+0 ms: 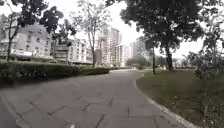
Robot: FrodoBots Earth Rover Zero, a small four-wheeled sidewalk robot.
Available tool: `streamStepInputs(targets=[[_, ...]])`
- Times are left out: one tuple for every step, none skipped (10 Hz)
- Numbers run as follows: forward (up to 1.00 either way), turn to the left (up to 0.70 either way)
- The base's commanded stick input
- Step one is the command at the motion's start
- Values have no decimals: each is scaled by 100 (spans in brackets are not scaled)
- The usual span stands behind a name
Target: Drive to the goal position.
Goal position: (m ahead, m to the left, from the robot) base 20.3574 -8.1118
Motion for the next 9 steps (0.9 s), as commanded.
streamStepInputs(targets=[[100,0],[100,0],[100,-11],[100,-33],[100,-40],[100,-40],[100,-40],[100,-40],[100,-40]])
